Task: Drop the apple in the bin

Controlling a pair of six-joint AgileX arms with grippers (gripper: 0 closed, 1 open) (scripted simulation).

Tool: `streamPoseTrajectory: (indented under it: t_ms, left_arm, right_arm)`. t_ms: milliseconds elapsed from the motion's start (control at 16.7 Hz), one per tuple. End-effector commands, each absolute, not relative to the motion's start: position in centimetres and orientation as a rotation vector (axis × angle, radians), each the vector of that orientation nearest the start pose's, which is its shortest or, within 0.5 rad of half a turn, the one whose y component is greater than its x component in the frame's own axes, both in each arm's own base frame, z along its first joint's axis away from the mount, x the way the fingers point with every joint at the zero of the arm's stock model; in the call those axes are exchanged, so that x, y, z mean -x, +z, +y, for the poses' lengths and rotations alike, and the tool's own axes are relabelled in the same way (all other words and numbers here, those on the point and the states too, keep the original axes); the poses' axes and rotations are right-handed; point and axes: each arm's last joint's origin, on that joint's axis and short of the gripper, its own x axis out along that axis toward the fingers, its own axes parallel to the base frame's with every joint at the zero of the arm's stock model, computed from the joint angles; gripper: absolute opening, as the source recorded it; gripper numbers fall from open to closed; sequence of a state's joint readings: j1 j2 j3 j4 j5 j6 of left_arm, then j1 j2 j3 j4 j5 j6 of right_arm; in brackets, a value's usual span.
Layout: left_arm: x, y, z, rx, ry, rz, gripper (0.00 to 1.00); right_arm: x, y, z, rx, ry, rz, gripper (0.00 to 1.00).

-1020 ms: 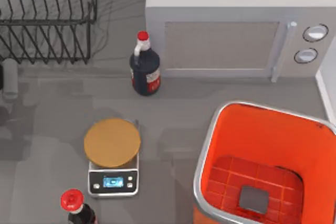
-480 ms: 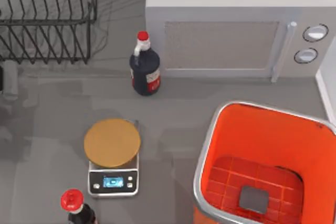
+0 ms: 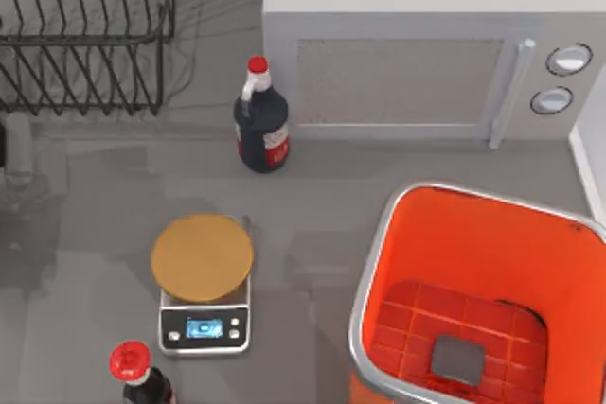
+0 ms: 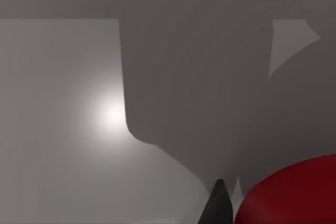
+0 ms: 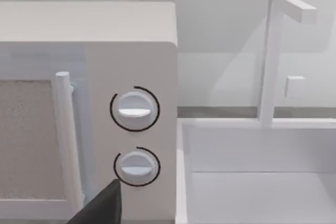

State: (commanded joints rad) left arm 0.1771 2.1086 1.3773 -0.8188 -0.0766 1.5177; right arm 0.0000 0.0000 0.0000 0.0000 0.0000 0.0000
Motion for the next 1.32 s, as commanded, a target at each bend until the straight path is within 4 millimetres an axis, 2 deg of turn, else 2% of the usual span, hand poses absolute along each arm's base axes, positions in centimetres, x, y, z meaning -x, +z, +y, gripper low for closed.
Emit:
streamPoseTrajectory:
  t_ms: [420, 480, 660, 840, 1200, 1320]
  left_arm:
    - [-37.8, 10.9, 7.3, -1.094, -0.981, 1.360, 0.00]
    - [-37.3, 11.4, 7.1, -1.069, -0.992, 1.377, 0.00]
    - [-37.7, 12.3, 7.3, -1.067, -0.989, 1.379, 0.00]
    - [-38.3, 15.6, 7.4, -1.066, -0.992, 1.381, 0.00]
    - [-37.7, 24.4, 7.1, -1.065, -1.009, 1.388, 0.00]
    - [-37.4, 26.1, 7.1, -1.068, -0.995, 1.379, 0.00]
  right_arm:
    - [-10.6, 16.0, -0.1, 0.000, 0.000, 0.000, 1.00]
    - [-10.6, 16.0, -0.1, 0.000, 0.000, 0.000, 1.00]
    - [-10.6, 16.0, -0.1, 0.000, 0.000, 0.000, 1.00]
    - [-10.6, 16.0, -0.1, 0.000, 0.000, 0.000, 1.00]
    - [-10.6, 16.0, -0.1, 0.000, 0.000, 0.000, 1.00]
    - [-10.6, 16.0, -0.1, 0.000, 0.000, 0.000, 1.00]
